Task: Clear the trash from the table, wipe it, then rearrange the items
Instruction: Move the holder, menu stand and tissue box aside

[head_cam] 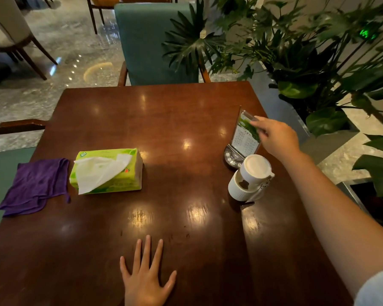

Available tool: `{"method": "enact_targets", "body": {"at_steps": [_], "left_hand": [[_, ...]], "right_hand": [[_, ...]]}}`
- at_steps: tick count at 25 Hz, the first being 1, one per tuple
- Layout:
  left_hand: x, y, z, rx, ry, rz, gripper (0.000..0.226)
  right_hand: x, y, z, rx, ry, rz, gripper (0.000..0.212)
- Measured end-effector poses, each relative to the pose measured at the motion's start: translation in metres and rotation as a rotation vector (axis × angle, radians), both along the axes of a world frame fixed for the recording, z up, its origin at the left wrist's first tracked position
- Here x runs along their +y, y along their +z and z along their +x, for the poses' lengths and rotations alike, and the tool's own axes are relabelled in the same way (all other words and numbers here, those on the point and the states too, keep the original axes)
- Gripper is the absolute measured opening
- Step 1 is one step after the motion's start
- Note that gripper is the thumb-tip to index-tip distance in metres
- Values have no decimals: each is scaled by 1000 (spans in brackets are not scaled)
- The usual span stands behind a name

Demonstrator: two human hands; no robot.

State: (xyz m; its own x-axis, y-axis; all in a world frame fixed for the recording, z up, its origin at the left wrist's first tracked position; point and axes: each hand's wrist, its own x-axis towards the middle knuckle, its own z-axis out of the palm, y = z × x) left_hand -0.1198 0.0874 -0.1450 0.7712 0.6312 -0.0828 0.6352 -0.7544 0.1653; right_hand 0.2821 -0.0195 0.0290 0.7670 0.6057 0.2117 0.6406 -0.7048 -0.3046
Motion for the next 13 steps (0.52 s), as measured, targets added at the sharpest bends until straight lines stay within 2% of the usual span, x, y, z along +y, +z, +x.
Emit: {"method": "enact_targets", "body": {"at_steps": [3, 7, 9, 13], "left_hand": [[0, 0, 0, 2, 2, -7, 83], [-2, 0, -2, 23, -6, -37, 82], [-3, 0, -4, 25, -17, -44, 81], [-3, 2, -7, 44, -39, -40, 80]], "right_hand": [[-6, 0, 1, -23, 20, -218, 46], [-7, -1, -10, 67, -76, -262, 51], [0, 1, -20, 2, -111, -209, 49], [39, -6, -70, -143, -31, 93, 38]]}}
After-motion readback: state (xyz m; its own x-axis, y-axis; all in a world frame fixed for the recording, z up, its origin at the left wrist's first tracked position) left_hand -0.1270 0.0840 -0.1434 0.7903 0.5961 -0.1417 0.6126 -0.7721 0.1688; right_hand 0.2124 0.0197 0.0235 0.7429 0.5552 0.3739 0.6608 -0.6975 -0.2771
